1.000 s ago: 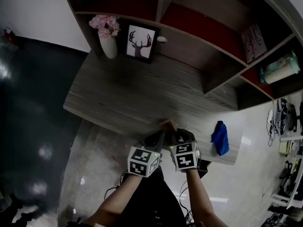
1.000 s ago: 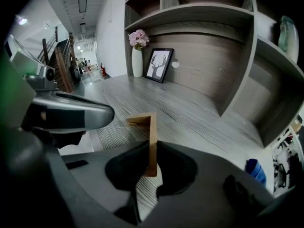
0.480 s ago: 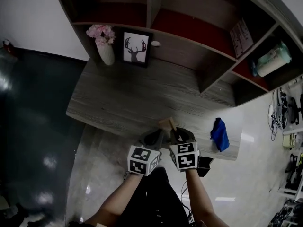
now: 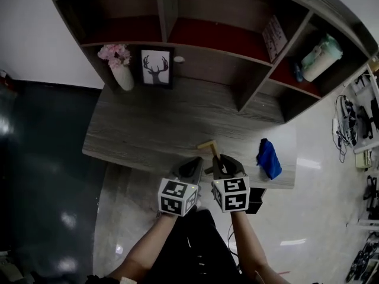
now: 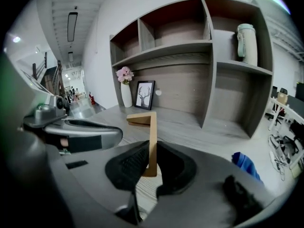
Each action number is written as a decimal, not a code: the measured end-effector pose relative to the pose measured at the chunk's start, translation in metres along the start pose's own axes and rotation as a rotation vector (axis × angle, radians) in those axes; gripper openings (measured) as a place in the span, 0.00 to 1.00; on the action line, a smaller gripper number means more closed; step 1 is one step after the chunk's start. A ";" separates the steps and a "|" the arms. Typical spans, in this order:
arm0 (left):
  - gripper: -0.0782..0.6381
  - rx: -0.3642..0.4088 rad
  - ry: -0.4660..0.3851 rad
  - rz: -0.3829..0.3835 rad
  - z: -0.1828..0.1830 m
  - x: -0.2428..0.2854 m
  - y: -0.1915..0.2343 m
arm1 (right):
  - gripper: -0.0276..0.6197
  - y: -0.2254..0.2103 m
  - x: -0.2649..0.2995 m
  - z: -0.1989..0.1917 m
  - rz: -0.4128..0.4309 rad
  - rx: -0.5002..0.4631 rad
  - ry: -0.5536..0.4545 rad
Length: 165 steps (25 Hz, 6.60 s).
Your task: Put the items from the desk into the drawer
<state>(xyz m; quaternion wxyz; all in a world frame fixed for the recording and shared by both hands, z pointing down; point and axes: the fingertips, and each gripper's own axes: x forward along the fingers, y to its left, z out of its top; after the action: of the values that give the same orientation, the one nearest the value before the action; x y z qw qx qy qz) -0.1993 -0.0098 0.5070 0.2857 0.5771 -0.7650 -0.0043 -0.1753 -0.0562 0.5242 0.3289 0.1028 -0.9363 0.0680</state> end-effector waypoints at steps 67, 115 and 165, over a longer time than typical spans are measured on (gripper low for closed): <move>0.12 0.214 0.307 -0.464 -0.138 0.052 -0.205 | 0.12 -0.108 -0.160 -0.218 -0.457 0.468 0.095; 0.12 0.203 0.343 -0.454 -0.194 0.068 -0.158 | 0.20 -0.113 -0.099 -0.261 -0.628 0.409 0.125; 0.12 0.267 0.051 -0.573 0.006 0.022 -0.270 | 0.06 -0.140 -0.249 -0.059 -0.613 0.401 -0.374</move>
<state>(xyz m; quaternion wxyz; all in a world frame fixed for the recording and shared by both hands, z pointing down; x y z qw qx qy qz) 0.0319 -0.1215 0.4206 0.2138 0.8014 -0.5578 0.0304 0.0830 -0.1441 0.4212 0.1313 0.4499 -0.8740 0.1282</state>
